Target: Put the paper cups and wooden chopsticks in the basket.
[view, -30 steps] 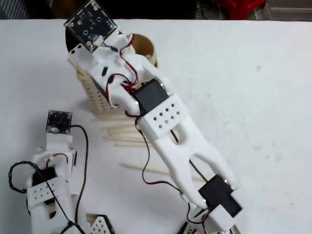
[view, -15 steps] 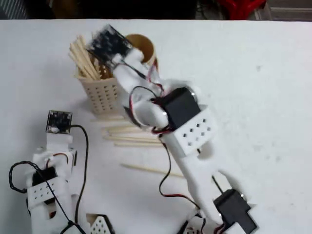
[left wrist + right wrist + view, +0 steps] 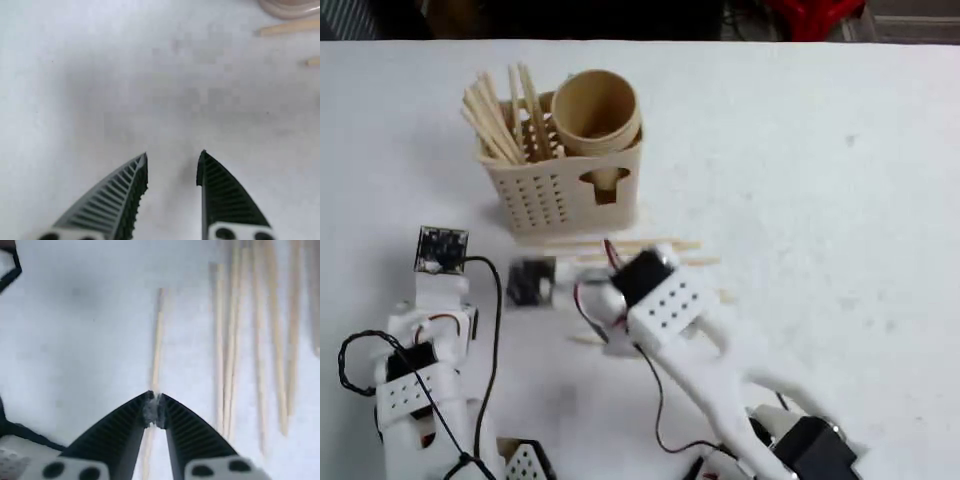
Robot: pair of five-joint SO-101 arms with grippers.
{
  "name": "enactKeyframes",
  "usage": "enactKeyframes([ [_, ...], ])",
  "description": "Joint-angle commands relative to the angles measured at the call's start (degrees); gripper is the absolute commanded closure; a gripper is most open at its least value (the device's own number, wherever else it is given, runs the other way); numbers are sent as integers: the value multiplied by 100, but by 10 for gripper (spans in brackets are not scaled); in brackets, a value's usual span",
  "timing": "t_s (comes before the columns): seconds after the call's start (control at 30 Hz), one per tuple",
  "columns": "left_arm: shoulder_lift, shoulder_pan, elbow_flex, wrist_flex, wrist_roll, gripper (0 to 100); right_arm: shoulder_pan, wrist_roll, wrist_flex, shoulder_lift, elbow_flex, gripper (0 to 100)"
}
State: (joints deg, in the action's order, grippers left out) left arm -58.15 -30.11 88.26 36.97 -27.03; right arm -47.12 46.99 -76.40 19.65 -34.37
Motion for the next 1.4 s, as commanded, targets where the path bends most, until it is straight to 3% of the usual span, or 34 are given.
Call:
enactKeyframes([
  [0.0,-110,-40,-35,-97,53,827,-48,580,1552,321,-1565,977],
  [0.27,-110,-40,-35,-97,53,827,119,123,1710,-92,-1960,849],
  [0.5,-110,-40,-35,-97,53,827,321,79,2325,-936,-1916,890],
  [0.67,-110,-40,-35,-97,53,827,488,70,2360,-980,-1802,985],
  [0.77,-110,-40,-35,-97,53,827,488,-9,2448,-945,-1811,981],
  [0.97,-110,-40,-35,-97,53,827,488,-862,2334,84,-1837,982],
  [1.2,-110,-40,-35,-97,53,827,470,-993,2167,2193,-1749,982],
  [1.37,-110,-40,-35,-97,53,827,470,-2031,2193,3292,-624,982],
])
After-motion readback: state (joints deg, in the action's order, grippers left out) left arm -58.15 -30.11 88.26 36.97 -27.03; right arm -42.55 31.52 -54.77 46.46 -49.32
